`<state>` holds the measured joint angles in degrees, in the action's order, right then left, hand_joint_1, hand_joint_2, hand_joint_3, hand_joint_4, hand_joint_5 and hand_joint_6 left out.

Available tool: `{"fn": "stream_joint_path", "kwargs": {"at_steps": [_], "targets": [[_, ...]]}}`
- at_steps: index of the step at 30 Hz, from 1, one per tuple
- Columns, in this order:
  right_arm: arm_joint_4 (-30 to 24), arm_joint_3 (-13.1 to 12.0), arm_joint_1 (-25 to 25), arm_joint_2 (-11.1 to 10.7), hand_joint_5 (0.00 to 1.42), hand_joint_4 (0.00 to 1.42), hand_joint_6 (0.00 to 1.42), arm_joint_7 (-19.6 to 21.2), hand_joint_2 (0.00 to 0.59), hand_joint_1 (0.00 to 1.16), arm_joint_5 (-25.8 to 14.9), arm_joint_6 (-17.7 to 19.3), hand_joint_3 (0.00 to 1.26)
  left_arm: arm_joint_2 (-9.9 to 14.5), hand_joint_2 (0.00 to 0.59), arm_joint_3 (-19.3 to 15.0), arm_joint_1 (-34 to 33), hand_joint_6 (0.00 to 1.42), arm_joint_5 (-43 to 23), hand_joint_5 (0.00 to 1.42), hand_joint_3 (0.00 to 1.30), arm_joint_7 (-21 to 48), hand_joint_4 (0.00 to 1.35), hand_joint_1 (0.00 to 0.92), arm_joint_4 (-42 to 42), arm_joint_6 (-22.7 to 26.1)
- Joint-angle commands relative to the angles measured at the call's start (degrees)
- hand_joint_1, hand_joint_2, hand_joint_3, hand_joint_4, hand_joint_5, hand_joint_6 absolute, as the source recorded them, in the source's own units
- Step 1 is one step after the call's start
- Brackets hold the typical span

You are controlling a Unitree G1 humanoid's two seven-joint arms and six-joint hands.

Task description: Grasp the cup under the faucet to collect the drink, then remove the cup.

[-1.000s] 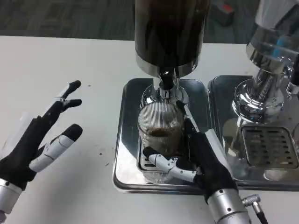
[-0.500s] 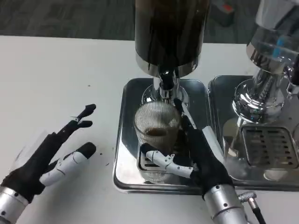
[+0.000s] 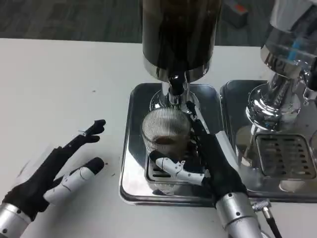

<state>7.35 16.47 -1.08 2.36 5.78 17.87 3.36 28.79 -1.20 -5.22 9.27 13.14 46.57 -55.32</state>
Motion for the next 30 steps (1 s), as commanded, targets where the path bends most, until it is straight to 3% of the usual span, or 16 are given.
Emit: {"fn": "stream_joint_path", "kwargs": {"at_steps": [1,4,12,30], "targets": [[1.59,0.17,-0.11,0.63,0.25,0.18,0.38,0.15,0.190,0.94,-0.26,-1.23,0.00,0.37,0.127,-0.12,0.69,0.06,-0.03,0.16,0.12,-0.65,0.12,0.000,-0.04,0.61],[2.14,-0.32,0.14,1.10,0.30,0.25,0.43,0.52,0.193,0.94,-0.85,-1.25,0.00,0.38,0.127,-0.25,0.93,0.06,-0.13,0.17,0.12,-0.71,0.13,0.000,-0.22,0.65],[2.86,-0.43,0.62,1.43,0.41,0.39,0.53,2.29,0.196,0.96,-0.80,-0.60,0.16,0.27,0.127,-0.29,1.16,0.06,-0.13,0.17,0.13,-0.71,0.13,0.000,-0.56,0.67],[2.79,-0.66,0.23,2.00,0.44,0.50,0.60,6.88,0.217,0.97,-0.66,2.62,0.28,0.06,0.127,-0.05,0.63,0.06,-0.27,0.17,0.14,-0.35,0.14,0.000,-0.29,1.08]]}}
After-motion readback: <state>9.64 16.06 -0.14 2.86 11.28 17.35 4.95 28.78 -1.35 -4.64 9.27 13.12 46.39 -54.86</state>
